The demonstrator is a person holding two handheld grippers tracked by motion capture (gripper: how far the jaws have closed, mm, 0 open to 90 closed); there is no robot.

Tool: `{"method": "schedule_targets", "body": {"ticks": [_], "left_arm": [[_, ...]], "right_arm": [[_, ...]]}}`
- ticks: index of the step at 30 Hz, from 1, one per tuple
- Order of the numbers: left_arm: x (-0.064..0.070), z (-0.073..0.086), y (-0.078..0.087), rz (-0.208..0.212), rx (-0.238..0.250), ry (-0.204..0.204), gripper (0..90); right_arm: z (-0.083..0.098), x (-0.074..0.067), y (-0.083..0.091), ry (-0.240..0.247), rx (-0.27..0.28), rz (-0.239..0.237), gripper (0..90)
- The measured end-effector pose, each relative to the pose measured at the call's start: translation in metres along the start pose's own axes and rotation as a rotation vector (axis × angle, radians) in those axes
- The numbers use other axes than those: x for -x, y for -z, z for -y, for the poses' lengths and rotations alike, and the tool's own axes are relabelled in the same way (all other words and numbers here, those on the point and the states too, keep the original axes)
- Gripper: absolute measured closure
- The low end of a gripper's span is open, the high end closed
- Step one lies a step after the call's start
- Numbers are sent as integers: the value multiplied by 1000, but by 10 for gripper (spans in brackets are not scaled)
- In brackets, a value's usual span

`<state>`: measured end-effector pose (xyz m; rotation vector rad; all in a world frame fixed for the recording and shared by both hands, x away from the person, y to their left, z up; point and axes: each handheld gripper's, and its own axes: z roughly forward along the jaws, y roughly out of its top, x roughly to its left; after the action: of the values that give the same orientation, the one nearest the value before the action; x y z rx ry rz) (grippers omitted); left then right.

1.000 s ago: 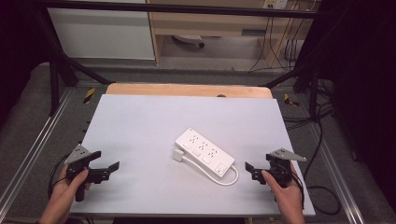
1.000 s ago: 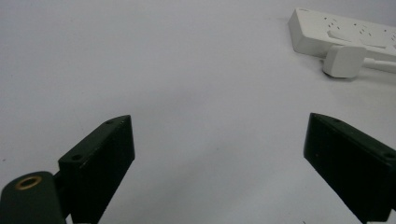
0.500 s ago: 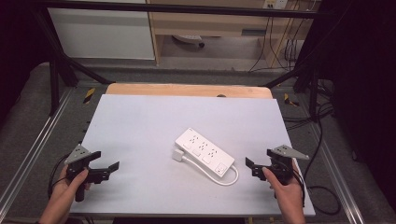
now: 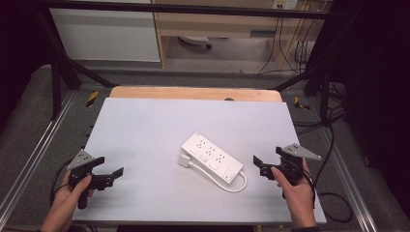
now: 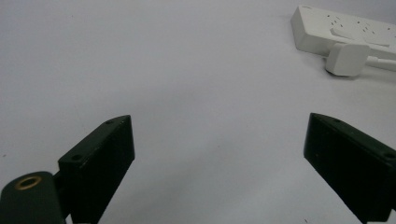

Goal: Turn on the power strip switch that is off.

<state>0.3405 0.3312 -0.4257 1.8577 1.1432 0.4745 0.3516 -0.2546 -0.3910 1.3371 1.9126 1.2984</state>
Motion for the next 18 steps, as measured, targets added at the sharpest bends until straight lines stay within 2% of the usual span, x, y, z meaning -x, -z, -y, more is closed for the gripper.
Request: {"method": "schedule_targets", "body": {"ticks": [7, 18], "left_arm": [[0, 0, 0, -2, -1, 1, 87], [0, 0, 0, -4, -1, 1, 87]], "right_arm": [[-16, -7, -3, 30, 9, -17, 27], [-35, -15, -10, 50, 19, -41, 25]]}}
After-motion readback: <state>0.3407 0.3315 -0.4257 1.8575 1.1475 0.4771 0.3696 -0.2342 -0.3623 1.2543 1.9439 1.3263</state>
